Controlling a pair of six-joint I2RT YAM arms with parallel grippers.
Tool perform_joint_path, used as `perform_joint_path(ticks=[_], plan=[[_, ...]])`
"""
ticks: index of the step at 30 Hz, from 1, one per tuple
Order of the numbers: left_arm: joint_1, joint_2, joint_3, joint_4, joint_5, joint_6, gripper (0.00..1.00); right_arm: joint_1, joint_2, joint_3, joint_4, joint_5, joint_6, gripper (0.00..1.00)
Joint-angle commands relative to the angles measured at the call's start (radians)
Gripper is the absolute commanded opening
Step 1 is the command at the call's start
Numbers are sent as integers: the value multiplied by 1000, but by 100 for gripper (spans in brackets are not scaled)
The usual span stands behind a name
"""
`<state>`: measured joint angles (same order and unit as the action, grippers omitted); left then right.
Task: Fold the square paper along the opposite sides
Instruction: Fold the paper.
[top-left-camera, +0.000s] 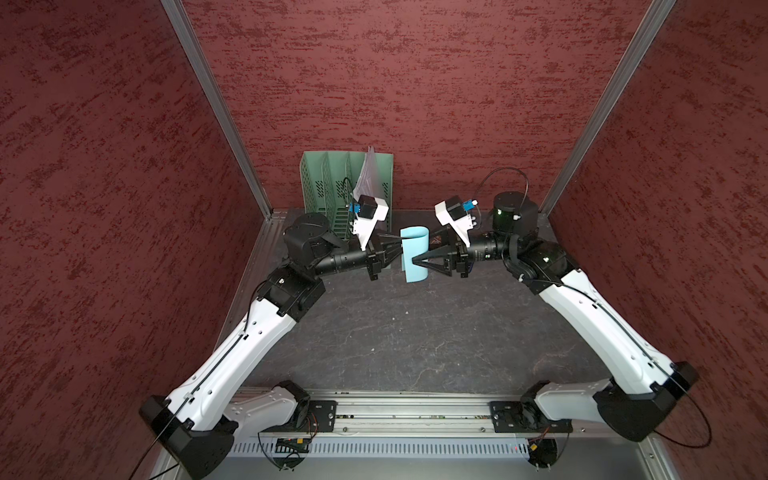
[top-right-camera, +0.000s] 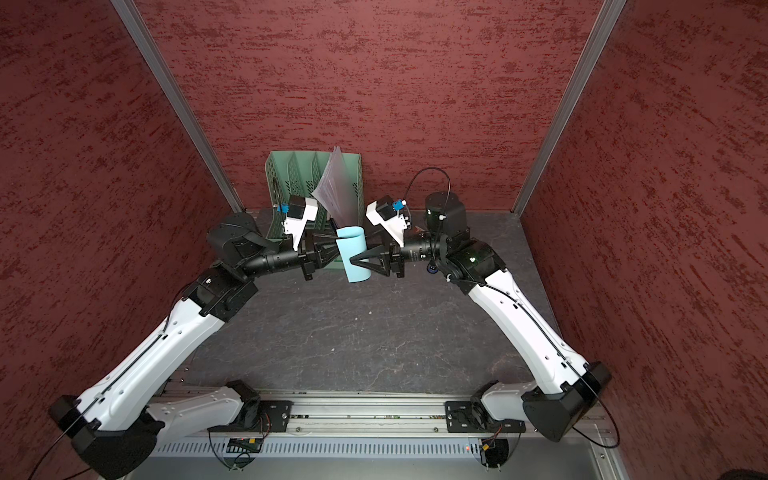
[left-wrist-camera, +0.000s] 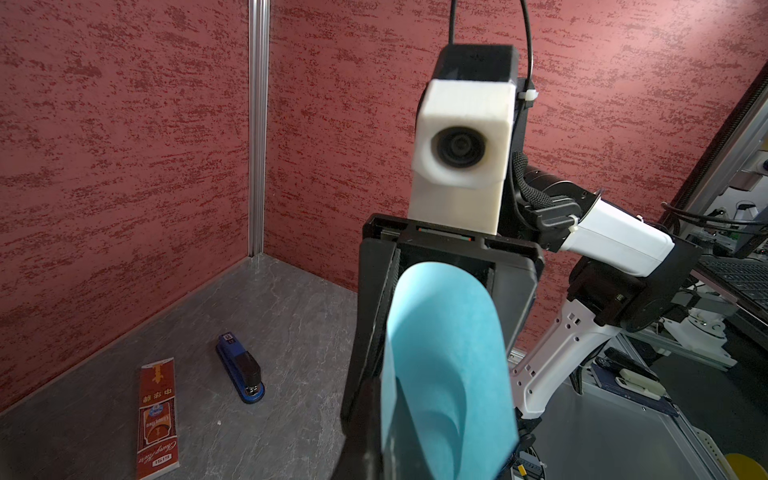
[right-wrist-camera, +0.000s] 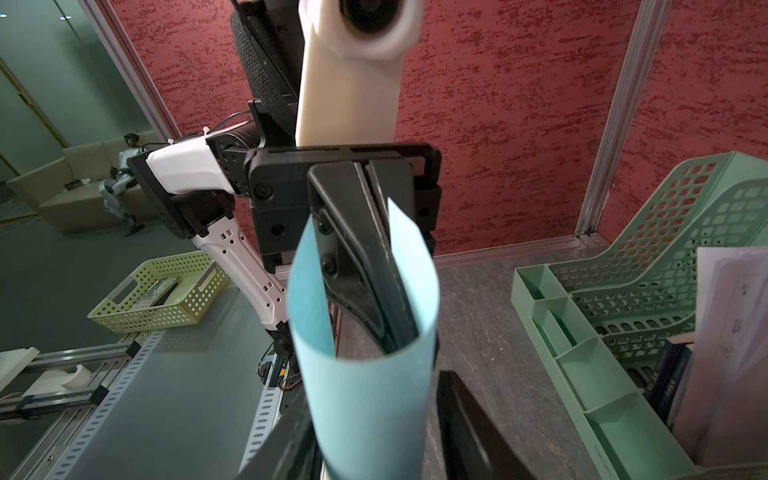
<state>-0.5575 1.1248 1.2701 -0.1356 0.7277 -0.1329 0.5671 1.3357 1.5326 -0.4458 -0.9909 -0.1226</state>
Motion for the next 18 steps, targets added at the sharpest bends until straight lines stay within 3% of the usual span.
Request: perform_joint_path(ticks=[1,18], plan=[[-4,-2,16,1,6,13,0,13,-6,29,0,4,-9,47],[-4,-5,3,11,7,7,0,13,-12,36,23,8,1,46]])
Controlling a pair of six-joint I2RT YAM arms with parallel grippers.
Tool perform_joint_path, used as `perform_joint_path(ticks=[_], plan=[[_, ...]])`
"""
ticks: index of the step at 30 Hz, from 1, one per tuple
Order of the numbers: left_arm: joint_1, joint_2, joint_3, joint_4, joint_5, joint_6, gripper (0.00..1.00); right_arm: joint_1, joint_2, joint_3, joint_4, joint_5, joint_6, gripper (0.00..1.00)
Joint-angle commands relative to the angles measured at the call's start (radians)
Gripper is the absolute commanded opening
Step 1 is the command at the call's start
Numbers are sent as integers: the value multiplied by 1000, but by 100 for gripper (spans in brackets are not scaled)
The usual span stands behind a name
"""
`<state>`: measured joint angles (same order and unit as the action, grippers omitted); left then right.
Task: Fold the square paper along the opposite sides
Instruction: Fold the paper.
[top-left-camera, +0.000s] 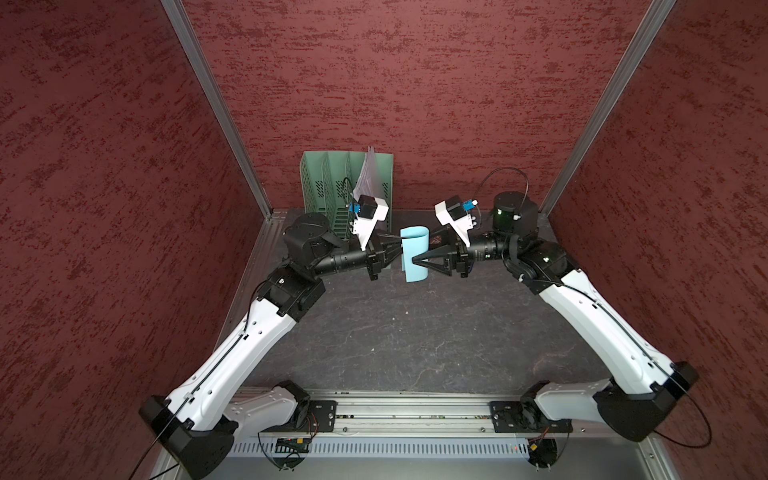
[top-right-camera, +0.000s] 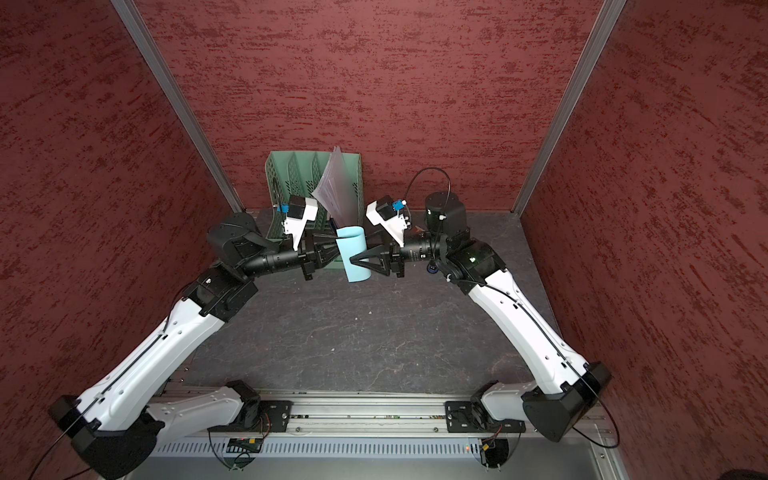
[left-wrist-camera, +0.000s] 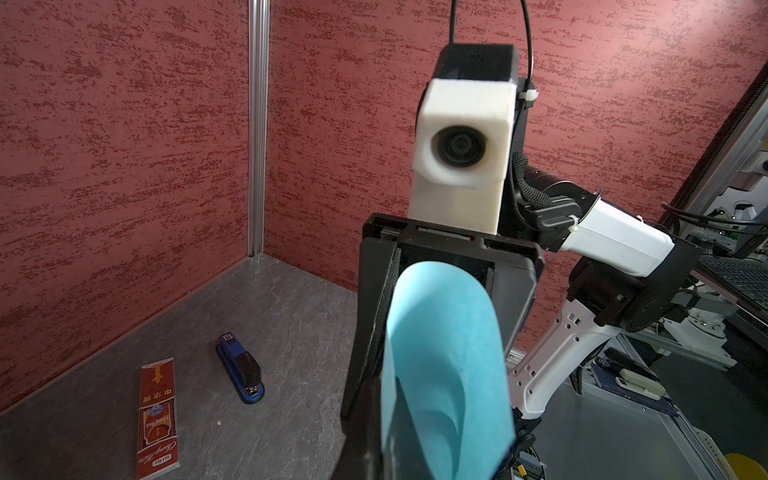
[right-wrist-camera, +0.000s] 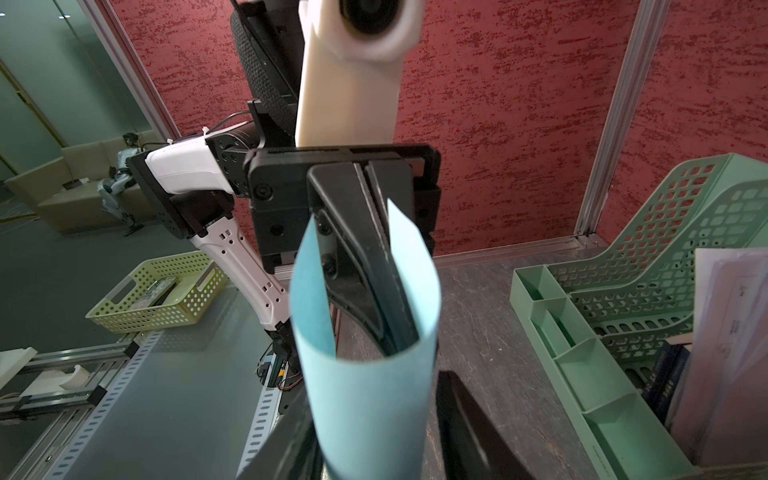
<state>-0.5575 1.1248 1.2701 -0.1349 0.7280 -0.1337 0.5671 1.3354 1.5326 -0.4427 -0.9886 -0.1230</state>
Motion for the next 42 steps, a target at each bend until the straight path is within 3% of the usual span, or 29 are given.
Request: perform_joint_path(ticks=[1,42], plan=[[-5,-6,3,10,6,8,0,11,-13,36,22,7,2,46],[-5,-6,0,23,7,6,0,11,-15,30,50,-5,18,35]])
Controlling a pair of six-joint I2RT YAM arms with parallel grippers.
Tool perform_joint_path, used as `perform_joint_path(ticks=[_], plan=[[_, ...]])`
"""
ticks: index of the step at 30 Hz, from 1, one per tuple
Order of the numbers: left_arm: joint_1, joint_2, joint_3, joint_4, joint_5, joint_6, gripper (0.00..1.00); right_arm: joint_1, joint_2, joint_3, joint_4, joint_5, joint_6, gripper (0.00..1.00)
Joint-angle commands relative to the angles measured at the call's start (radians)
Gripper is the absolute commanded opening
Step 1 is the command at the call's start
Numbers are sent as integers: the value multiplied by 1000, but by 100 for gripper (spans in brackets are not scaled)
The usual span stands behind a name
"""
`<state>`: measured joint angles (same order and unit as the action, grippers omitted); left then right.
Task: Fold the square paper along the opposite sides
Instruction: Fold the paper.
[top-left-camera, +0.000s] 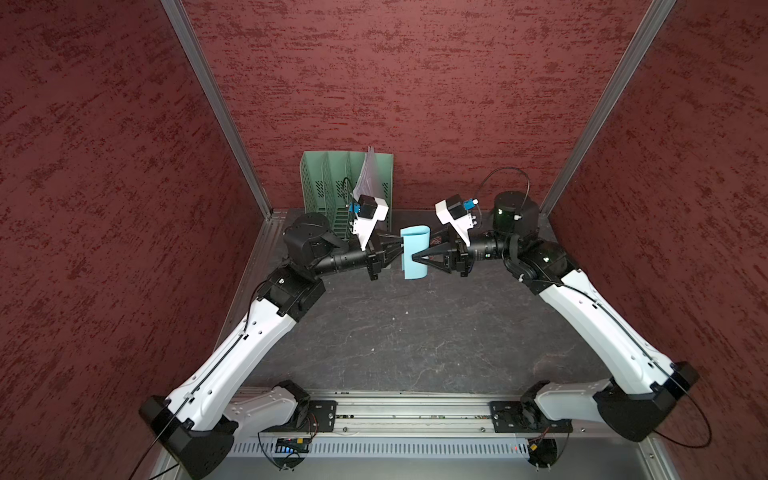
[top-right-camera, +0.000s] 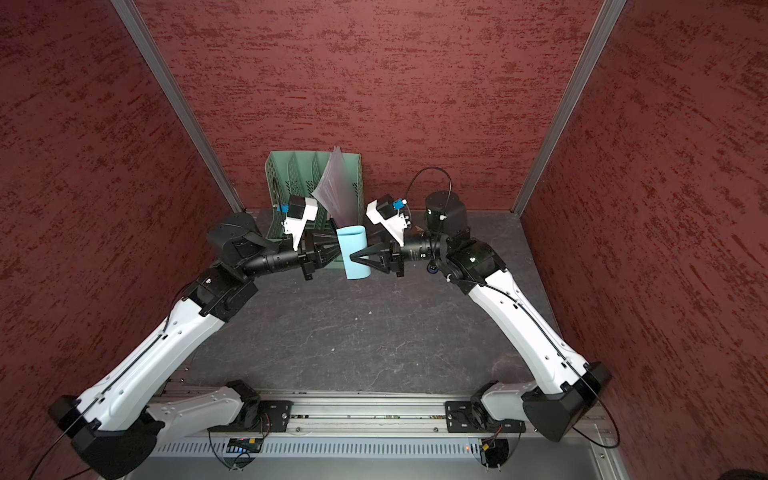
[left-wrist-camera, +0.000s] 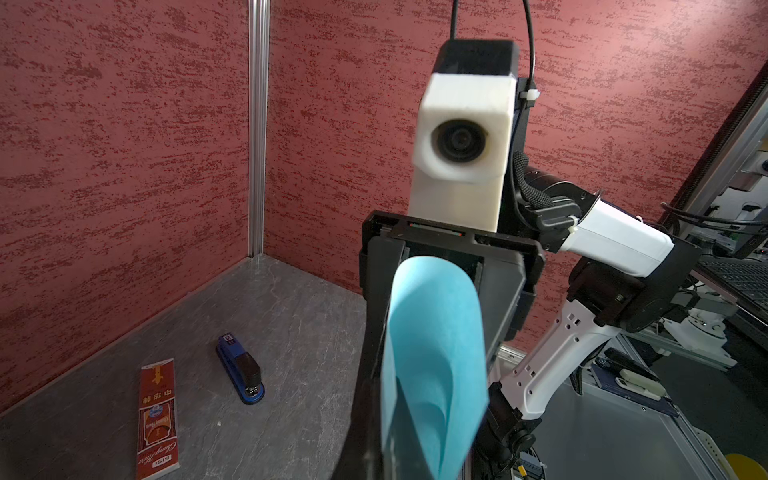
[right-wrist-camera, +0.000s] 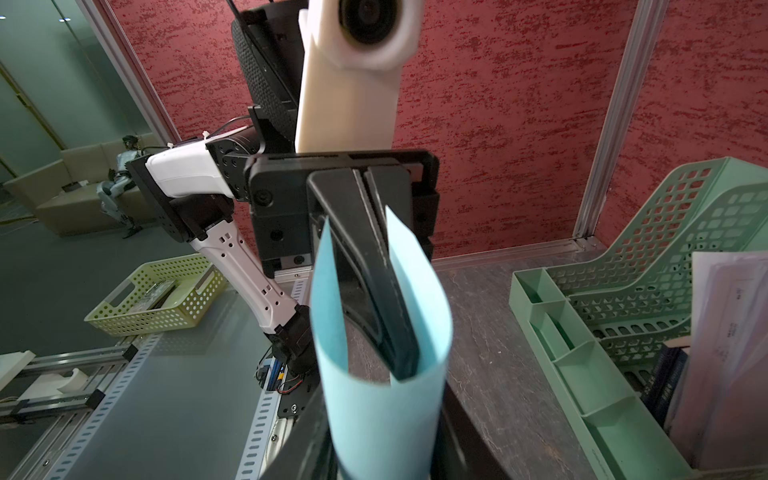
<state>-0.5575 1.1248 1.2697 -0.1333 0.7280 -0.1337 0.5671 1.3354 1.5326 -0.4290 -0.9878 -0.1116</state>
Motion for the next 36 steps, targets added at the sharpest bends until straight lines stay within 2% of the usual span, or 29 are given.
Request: perform_joint_path(ticks=[1,5,12,16,22,36], plan=[[-4,-5,0,22,7,5,0,12,-15,30,36,-5,8,33],[-7,-5,2,23,7,6,0,13,-13,29,37,-8,9,27],[-6,-1,3,28,7,8,0,16,-12,30,41,-16,11,24],[-7,4,4,34,10,5,0,17,-11,29,42,-15,12,24],[-5,9,3,40,13,2,0,17,-11,30,41,-14,14,34],[-6,10,2,43,14,-2,0,19,-10,30,61,-7,19,31]])
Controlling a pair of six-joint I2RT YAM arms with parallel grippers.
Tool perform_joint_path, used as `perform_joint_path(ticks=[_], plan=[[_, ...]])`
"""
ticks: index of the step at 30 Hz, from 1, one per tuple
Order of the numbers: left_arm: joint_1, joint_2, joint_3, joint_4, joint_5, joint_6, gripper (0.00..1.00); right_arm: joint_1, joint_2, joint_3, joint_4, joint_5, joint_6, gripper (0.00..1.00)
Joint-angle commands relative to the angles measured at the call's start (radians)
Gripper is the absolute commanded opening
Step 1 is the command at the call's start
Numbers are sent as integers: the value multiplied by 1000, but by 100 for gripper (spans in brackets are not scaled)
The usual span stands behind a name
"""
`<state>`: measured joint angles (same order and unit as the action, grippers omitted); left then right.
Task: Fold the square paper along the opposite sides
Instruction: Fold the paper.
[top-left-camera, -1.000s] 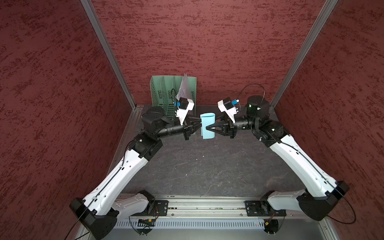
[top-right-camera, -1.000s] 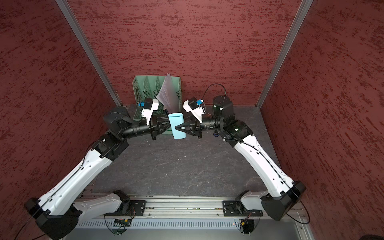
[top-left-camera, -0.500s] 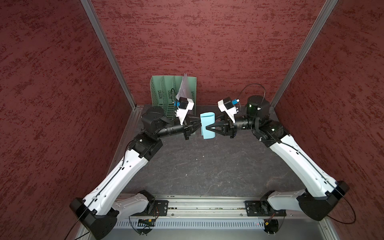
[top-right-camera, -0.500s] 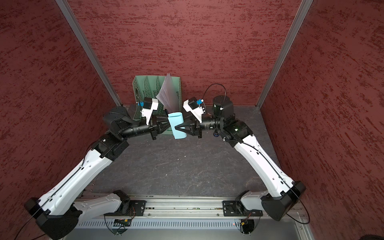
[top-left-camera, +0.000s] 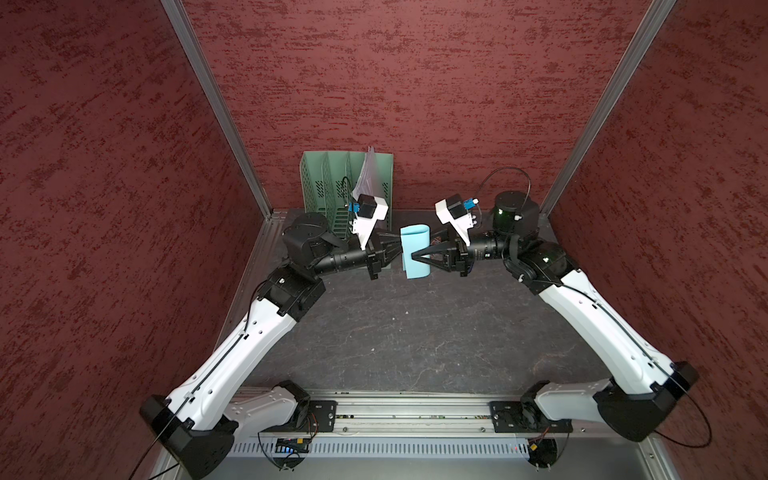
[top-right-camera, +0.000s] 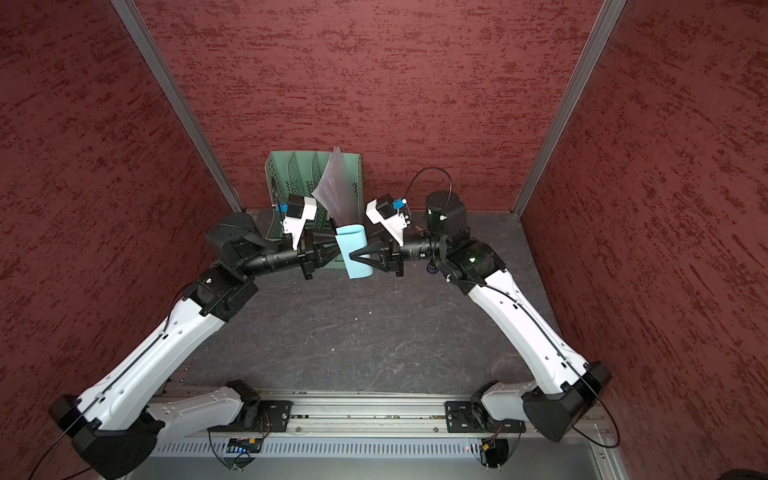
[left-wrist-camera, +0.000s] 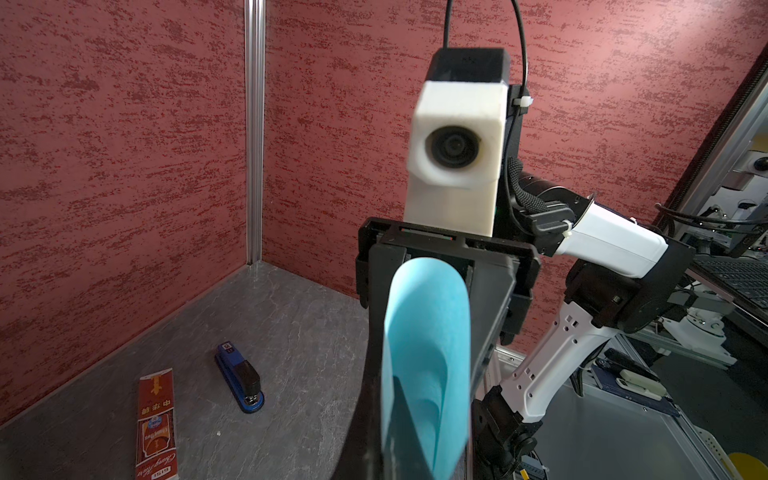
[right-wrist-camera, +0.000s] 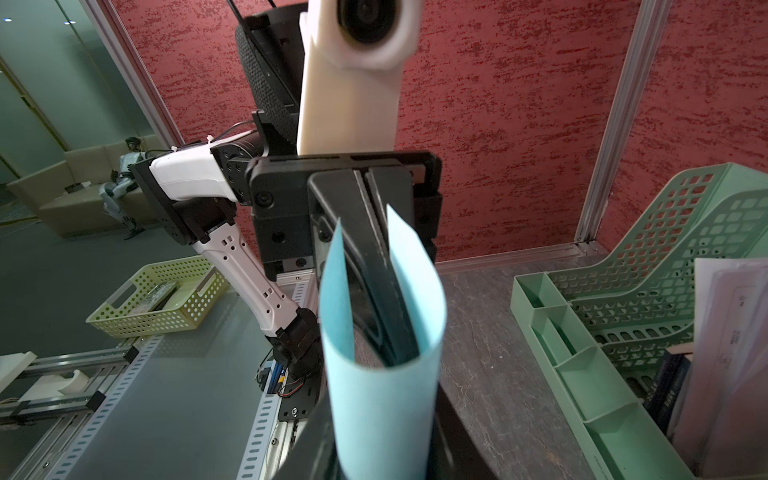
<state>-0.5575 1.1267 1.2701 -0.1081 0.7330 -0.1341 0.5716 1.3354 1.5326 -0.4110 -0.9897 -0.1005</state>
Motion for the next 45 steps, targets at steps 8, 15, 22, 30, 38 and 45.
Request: perform_joint_path(ticks=[8,15,22,30,38,45], plan=[[-6,5,-7,21,8,-1,0,14,-18,21,79,0,25,31],[-6,3,-9,22,6,1,0,13,-32,-1,109,8,36,31],[-6,1,-26,36,7,-4,0,14,-37,-3,107,14,34,31],[-6,-17,-46,47,2,-12,0,14,-48,-13,107,19,32,36],[-4,-22,-54,49,2,-17,0,14,-53,-16,111,23,31,36],[-4,-19,-52,51,2,-18,0,14,-50,-16,113,19,33,35]])
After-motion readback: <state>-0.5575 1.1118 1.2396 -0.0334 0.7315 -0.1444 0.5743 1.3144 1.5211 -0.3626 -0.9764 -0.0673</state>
